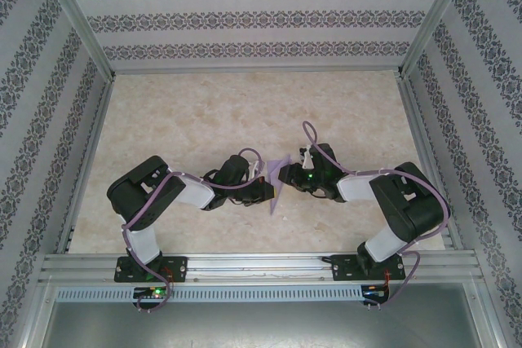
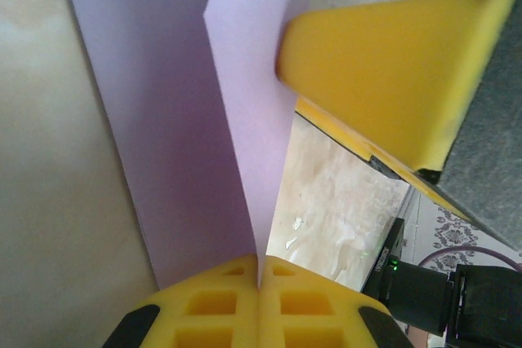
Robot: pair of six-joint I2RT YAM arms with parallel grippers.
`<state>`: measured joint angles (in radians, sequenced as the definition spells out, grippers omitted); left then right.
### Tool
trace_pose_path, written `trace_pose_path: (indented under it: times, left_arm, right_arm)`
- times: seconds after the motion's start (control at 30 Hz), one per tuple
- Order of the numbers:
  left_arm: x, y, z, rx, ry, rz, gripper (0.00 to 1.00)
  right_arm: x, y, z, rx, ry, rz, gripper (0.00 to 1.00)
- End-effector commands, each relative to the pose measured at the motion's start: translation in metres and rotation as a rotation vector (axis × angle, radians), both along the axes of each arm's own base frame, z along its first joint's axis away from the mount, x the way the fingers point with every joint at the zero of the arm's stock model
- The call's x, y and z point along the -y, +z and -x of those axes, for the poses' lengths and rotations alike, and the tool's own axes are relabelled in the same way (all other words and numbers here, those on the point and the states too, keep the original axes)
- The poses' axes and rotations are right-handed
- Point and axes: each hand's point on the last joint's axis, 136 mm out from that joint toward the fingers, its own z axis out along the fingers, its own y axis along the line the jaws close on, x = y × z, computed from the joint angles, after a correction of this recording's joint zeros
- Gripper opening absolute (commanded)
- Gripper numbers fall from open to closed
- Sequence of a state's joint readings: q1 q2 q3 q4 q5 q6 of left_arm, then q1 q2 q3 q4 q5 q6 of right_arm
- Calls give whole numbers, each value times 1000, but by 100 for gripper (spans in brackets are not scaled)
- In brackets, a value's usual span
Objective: Fold a paper plane with a square sheet of paper (fold left side to right side)
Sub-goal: Fold the wing for the fifth time at the center of the table.
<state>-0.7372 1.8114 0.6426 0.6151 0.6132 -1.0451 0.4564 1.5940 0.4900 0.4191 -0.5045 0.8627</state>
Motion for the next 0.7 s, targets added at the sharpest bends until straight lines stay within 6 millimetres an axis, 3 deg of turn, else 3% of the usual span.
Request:
trace_pose_path:
  times: [0.0, 0.3, 0.67]
  left_arm:
    - [-1, 11, -7, 23, 16, 40, 6]
    - [-2, 15, -7, 36, 13, 35, 21]
    - [-20, 27, -19, 80, 34, -29, 37]
  right_arm:
    - [-2, -14, -3, -18, -15, 48, 36]
    - [3, -34, 5, -82, -13, 115, 34]
    - [3, -36, 5, -85, -8, 128, 34]
